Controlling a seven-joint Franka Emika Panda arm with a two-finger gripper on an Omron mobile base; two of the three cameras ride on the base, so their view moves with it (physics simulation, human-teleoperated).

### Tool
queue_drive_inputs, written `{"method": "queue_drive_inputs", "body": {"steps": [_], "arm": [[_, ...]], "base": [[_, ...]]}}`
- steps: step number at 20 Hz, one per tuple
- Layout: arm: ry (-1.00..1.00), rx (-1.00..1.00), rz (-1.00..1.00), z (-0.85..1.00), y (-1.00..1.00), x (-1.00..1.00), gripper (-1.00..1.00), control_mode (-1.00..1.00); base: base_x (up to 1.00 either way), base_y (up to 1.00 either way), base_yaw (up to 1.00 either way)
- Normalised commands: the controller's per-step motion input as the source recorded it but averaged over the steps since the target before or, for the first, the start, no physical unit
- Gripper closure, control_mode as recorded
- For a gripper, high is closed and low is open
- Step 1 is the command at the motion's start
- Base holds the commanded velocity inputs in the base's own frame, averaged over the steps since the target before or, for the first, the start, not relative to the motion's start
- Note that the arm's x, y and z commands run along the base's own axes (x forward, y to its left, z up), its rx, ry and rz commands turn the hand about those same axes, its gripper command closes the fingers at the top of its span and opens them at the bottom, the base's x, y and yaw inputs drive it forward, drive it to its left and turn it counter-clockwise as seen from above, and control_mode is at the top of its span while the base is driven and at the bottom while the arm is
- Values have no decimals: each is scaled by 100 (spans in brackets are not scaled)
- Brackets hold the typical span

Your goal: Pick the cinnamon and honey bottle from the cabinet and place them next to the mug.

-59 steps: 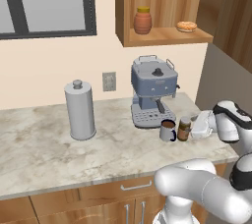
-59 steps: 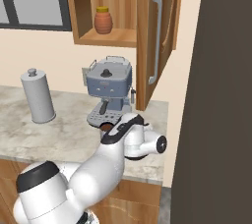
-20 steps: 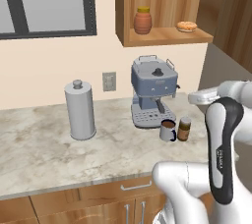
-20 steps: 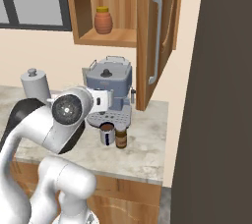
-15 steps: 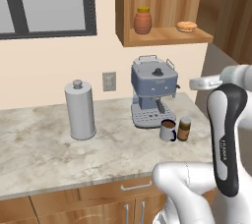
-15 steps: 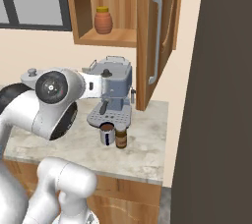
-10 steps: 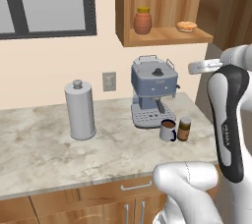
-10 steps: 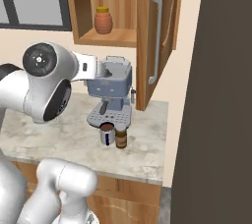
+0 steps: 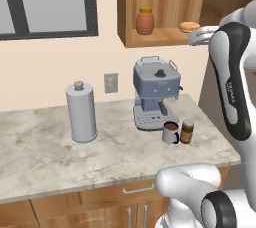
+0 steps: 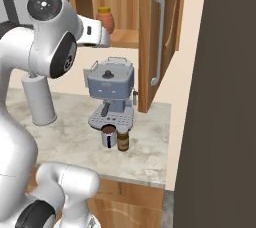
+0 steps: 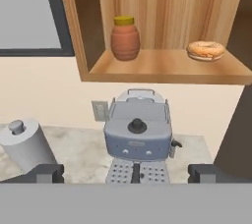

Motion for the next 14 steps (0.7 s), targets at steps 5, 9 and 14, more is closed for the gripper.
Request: {"method": "queue_drive_inputs", "body": {"steps": [5, 9, 14], "arm": [[1, 2, 0, -2, 0, 94, -100, -100], [1, 6, 3, 0, 0, 95, -100, -100], [0, 11, 9, 0, 0, 80, -100, -100]], "base": [[0, 0, 0], [0, 0, 0], [0, 0, 0]]}}
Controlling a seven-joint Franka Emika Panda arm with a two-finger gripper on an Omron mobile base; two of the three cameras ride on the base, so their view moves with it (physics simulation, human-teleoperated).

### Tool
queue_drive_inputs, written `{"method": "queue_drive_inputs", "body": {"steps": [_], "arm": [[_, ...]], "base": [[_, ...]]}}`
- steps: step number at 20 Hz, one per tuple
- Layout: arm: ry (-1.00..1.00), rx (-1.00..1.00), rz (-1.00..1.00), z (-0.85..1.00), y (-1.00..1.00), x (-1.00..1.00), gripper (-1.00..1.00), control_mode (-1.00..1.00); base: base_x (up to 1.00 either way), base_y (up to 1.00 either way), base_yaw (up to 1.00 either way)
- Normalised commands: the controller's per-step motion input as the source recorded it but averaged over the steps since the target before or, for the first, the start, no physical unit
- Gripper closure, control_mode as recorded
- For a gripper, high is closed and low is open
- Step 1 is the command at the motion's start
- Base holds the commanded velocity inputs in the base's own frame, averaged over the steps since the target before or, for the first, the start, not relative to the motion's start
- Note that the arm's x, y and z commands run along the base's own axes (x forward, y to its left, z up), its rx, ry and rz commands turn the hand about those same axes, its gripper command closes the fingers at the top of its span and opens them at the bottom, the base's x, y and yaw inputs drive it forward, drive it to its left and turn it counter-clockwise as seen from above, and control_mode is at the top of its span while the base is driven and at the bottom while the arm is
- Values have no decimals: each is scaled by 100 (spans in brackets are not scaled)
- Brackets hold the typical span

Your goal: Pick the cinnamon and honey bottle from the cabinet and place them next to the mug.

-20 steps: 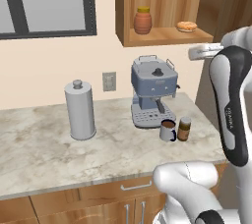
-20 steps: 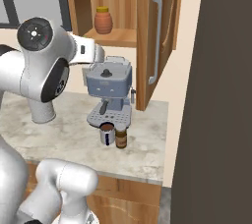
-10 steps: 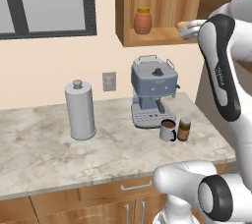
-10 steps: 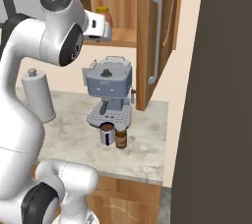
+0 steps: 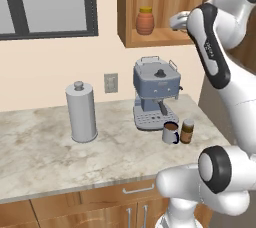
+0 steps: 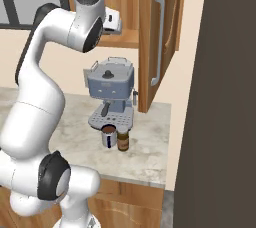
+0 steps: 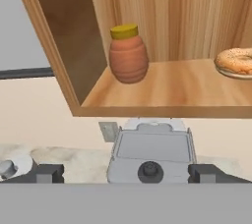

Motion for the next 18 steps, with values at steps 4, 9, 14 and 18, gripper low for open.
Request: {"method": "queue_drive_inputs", "body": {"steps": [4, 9, 14, 18], "arm": [[0, 3, 8, 0, 5, 58, -100, -100], [1, 0, 0, 0, 43, 53, -100, -100], [-5, 0, 0, 0, 24, 34, -100, -100], [-10, 0, 0, 0, -1, 32, -100, -100]], "base": [[0, 0, 0], [0, 0, 0], [0, 0, 0], [0, 0, 0]]}}
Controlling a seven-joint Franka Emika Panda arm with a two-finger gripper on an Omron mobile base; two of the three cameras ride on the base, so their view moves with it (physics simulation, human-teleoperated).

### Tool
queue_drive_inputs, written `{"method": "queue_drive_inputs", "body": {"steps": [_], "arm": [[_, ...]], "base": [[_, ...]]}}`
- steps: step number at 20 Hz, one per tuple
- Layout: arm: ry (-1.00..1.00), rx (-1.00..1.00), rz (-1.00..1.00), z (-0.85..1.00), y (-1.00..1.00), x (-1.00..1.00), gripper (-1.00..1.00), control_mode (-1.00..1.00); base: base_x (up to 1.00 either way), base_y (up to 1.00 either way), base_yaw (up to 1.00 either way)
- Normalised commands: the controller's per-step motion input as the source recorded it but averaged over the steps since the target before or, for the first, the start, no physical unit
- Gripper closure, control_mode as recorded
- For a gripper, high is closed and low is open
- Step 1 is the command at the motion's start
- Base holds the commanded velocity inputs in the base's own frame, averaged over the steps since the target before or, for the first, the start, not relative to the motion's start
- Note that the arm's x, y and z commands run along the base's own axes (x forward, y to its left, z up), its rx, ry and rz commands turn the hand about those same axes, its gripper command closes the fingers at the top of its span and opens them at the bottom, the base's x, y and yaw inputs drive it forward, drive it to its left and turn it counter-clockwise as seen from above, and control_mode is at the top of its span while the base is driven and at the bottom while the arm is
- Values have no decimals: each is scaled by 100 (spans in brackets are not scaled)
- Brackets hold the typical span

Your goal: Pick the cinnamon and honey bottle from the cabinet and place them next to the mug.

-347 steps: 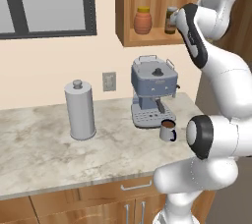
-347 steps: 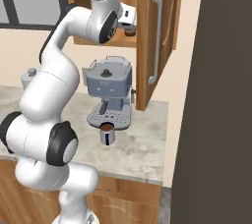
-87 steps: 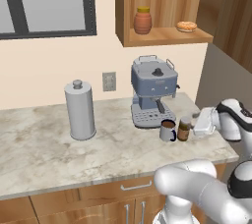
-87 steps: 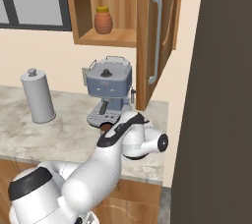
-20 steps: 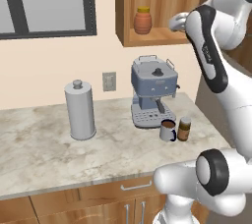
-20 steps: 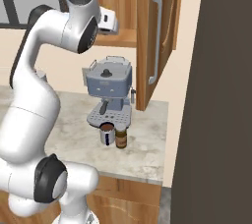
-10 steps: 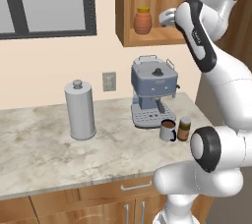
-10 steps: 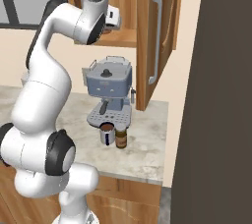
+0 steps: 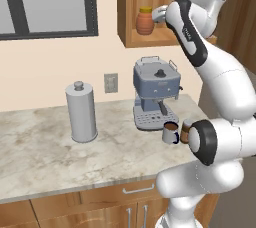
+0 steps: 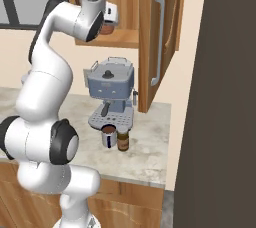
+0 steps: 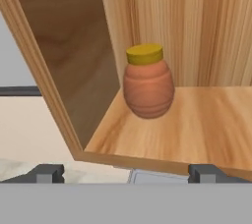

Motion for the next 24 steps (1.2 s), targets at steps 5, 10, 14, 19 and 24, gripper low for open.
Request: {"method": "queue_drive_inputs", "body": {"steps": [5, 10, 14, 19, 24], "arm": [[-4, 0, 0, 0, -14, 29, -100, -100], [0, 0, 0, 0, -15, 20, -100, -100], [-2, 0, 0, 8, -2, 2, -100, -100], [-9, 0, 0, 0, 1, 1, -100, -100], [-11, 0, 0, 0, 0, 8, -100, -100]], "base": [[0, 0, 0], [0, 0, 0], [0, 0, 0], [0, 0, 0], [0, 0, 0]]}}
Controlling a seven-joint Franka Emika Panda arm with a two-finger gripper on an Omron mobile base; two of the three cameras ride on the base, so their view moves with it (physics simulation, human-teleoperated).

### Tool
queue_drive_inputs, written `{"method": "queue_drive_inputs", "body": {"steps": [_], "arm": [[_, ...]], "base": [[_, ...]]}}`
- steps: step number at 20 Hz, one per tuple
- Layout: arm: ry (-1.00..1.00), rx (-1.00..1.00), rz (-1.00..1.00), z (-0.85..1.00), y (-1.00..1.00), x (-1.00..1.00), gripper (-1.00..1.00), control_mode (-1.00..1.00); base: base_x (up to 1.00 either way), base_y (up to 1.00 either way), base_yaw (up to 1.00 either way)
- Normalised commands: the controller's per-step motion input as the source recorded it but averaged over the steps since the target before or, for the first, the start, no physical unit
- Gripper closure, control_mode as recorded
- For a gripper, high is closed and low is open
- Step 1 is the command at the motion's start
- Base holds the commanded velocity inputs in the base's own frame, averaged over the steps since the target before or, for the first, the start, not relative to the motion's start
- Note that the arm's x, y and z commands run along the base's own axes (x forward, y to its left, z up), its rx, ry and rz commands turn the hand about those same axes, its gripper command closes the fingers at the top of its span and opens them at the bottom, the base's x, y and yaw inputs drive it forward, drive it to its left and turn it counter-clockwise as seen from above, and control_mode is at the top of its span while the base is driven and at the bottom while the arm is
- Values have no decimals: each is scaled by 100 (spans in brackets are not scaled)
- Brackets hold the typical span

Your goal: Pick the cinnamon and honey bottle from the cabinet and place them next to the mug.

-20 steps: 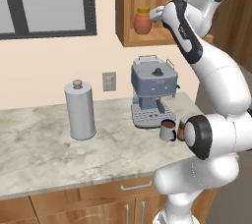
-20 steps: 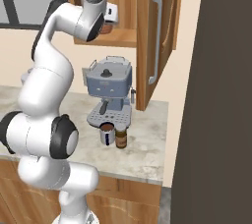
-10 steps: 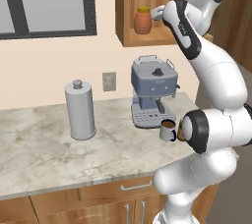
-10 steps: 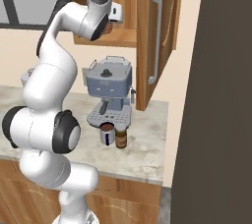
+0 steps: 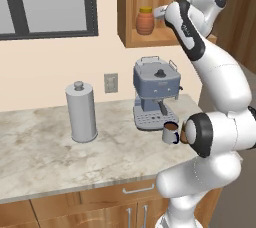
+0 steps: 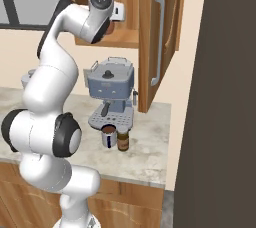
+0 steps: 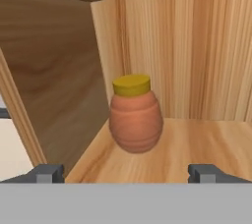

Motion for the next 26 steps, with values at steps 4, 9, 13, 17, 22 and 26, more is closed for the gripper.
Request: {"method": "queue_drive_inputs", "body": {"steps": [4, 9, 13, 17, 22, 26], "arm": [[0, 0, 0, 10, 1, 5, -100, -100], [17, -3, 0, 17, 12, 3, -100, -100], [17, 0, 0, 2, 0, 23, -100, -100], [2, 0, 0, 0, 11, 17, -100, -100], [-1, 0, -1, -1, 11, 27, -100, -100], [0, 0, 0, 0, 2, 39, -100, -100]], "base": [[0, 0, 0], [0, 0, 0], [0, 0, 0], [0, 0, 0], [0, 0, 0], [0, 0, 0]]}}
